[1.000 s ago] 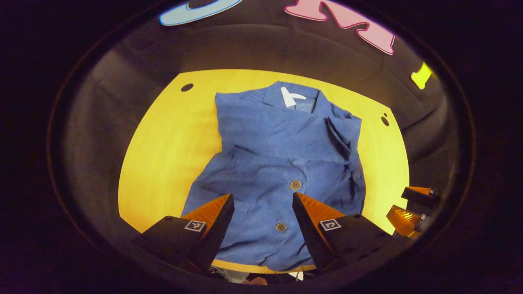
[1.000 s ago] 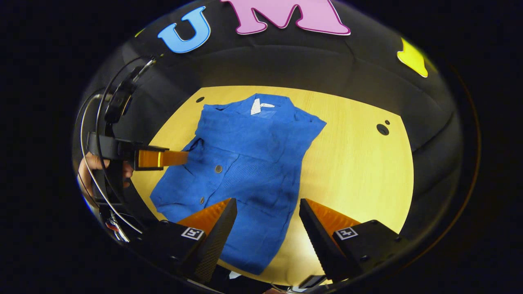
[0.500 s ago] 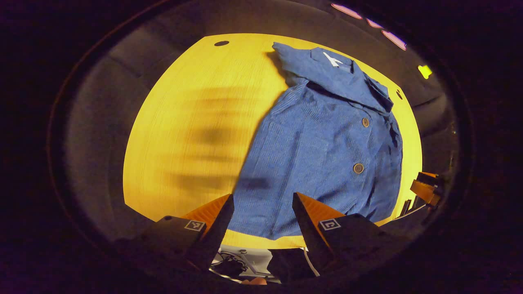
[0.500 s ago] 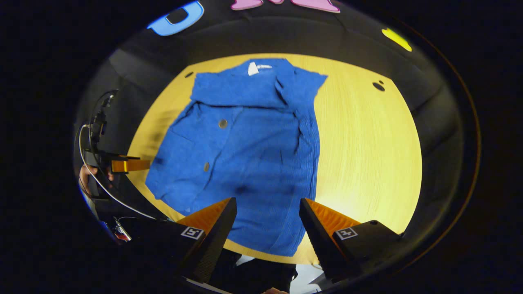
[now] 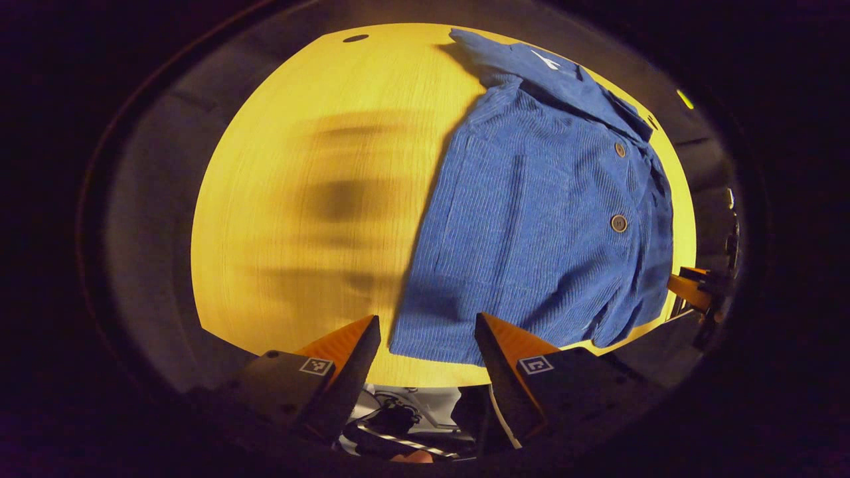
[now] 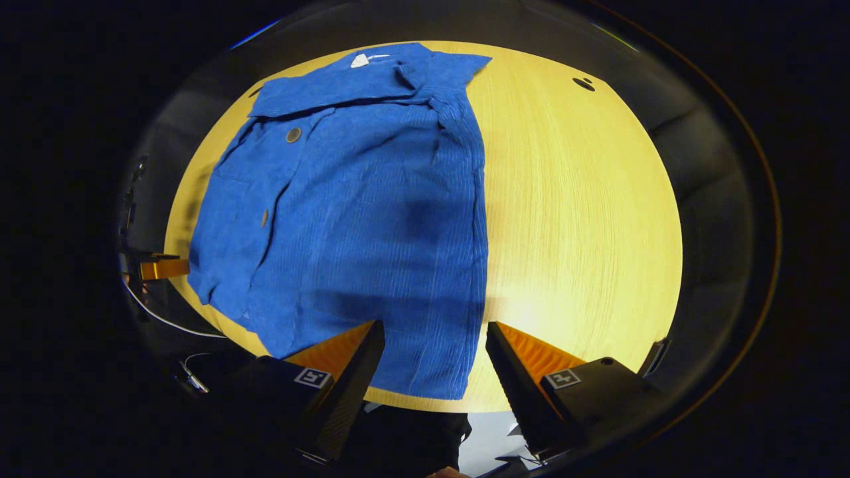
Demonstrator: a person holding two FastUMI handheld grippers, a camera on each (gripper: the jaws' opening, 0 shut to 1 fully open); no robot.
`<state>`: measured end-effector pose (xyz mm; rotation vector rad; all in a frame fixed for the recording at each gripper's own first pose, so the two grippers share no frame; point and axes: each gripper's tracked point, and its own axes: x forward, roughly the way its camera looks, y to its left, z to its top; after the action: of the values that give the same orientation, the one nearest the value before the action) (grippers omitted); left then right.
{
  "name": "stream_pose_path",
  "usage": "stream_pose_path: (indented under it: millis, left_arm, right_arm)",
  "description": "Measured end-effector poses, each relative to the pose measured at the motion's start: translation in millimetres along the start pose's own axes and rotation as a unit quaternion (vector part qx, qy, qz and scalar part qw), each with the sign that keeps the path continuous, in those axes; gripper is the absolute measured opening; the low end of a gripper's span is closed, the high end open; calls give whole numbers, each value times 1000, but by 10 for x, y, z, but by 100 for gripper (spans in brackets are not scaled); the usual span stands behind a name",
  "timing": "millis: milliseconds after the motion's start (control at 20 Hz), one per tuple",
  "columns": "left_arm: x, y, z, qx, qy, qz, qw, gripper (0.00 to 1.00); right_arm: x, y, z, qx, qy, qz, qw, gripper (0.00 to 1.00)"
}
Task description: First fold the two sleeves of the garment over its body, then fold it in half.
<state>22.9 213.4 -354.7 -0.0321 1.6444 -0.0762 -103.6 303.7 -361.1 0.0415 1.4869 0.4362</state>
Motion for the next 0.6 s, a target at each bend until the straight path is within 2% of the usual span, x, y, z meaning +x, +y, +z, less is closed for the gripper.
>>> stream_pose_path:
  millis: [100, 150, 250, 600]
  left_arm:
    - [27, -3, 0, 12, 4, 12, 1000, 84]
    - [19, -46, -6, 10, 5, 4, 1000, 84]
    - [18, -79, 40, 8, 6, -12, 1000, 84]
    - [31, -149, 137, 28, 10, -7, 1000, 84]
  right_arm:
    - [53, -71, -62, -2, 6, -20, 1000, 100]
    - [77, -74, -109, -2, 11, -24, 1000, 100]
    - [125, -7, -177, 12, 19, -14, 1000, 99]
    - [165, 1, -308, 59, 35, -10, 998, 99]
